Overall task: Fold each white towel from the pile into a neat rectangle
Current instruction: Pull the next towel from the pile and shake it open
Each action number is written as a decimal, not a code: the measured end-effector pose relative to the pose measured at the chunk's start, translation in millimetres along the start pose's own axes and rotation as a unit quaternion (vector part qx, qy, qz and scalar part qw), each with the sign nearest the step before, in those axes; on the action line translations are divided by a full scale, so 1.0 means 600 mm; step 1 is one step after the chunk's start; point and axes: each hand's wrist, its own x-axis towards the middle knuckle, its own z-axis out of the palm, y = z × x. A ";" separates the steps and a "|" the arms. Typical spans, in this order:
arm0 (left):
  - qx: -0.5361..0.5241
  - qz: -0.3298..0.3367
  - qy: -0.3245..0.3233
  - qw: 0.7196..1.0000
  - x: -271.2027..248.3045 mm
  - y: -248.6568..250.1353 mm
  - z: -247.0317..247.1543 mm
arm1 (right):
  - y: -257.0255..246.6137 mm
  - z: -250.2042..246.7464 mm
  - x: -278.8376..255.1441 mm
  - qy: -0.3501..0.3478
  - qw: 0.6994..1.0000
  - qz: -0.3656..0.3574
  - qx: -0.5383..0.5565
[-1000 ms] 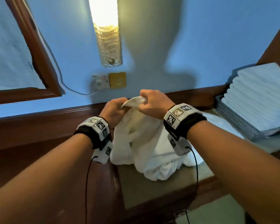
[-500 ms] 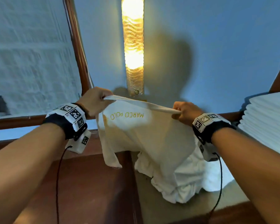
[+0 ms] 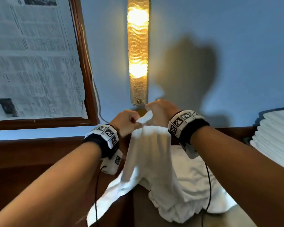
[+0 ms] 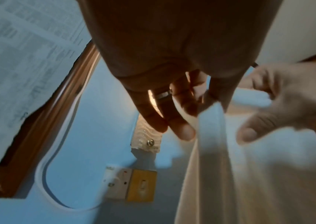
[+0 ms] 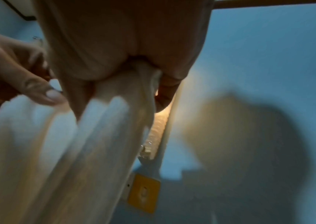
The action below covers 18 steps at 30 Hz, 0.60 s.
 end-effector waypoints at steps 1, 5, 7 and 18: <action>-0.003 -0.008 0.005 1.000 0.005 -0.004 0.001 | 0.018 0.009 -0.001 -0.008 1.000 0.010 -0.003; -0.006 -0.014 0.079 0.997 0.018 -0.019 -0.017 | 0.096 0.024 -0.020 0.007 0.994 0.092 0.051; -0.033 -0.013 0.123 0.992 0.020 -0.019 -0.017 | 0.116 0.030 -0.026 0.049 0.979 0.130 0.148; -0.300 -0.024 0.096 0.949 0.003 0.044 0.026 | 0.043 0.015 0.003 0.124 0.920 0.010 0.372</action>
